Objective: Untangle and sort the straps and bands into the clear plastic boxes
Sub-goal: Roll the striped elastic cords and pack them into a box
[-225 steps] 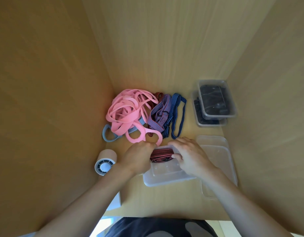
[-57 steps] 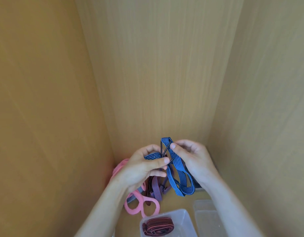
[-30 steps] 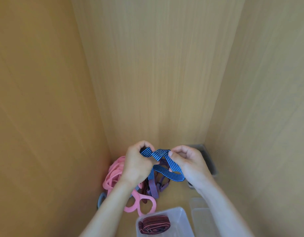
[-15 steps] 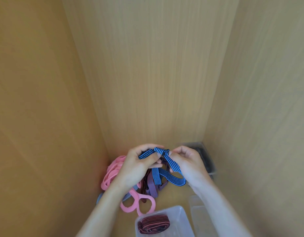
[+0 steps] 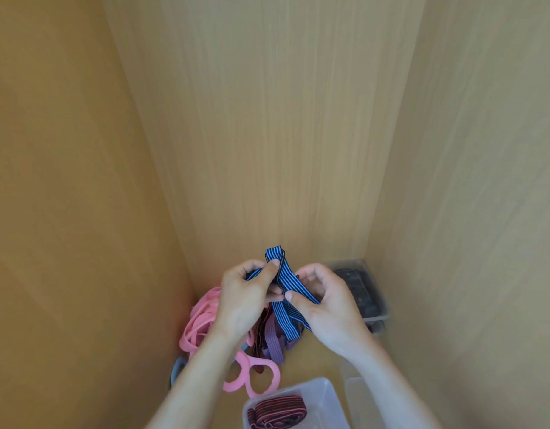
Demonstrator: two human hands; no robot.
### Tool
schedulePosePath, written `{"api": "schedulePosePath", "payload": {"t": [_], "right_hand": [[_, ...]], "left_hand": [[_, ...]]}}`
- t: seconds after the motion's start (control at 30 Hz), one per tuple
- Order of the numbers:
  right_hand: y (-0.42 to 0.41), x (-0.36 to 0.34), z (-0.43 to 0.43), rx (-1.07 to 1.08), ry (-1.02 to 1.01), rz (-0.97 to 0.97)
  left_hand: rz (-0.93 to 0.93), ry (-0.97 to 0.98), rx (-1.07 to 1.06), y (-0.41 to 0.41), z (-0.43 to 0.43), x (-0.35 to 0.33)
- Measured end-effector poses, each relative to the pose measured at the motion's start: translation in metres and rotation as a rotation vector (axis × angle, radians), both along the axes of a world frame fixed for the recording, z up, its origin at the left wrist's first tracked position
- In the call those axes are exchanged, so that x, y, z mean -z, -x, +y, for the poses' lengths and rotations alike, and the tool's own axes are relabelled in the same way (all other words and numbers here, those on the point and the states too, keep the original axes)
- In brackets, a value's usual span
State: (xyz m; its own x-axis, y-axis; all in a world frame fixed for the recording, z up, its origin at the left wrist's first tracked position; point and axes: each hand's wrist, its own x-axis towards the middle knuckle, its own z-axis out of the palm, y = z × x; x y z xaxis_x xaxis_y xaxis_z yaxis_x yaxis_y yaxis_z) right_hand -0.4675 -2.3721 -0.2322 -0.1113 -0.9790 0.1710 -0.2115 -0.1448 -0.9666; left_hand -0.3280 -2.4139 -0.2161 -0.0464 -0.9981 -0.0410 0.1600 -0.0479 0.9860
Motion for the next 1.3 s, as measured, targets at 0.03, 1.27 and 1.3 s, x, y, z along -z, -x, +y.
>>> {"api": "schedulePosePath", "payload": {"t": [0.03,1.27,1.3], "right_hand": [[-0.001,0.002,0.0,0.007,0.004,0.002],[0.03,-0.026,-0.012,0.159,-0.084,-0.389],[0.03,-0.027,-0.012,0.153,-0.083,-0.381]], "left_hand": [[0.033,-0.024,-0.011,0.001,0.0,-0.001],[-0.092,0.115,0.203,-0.002,-0.014,-0.028],[-0.096,0.115,0.199,-0.001,-0.015,-0.029]]}}
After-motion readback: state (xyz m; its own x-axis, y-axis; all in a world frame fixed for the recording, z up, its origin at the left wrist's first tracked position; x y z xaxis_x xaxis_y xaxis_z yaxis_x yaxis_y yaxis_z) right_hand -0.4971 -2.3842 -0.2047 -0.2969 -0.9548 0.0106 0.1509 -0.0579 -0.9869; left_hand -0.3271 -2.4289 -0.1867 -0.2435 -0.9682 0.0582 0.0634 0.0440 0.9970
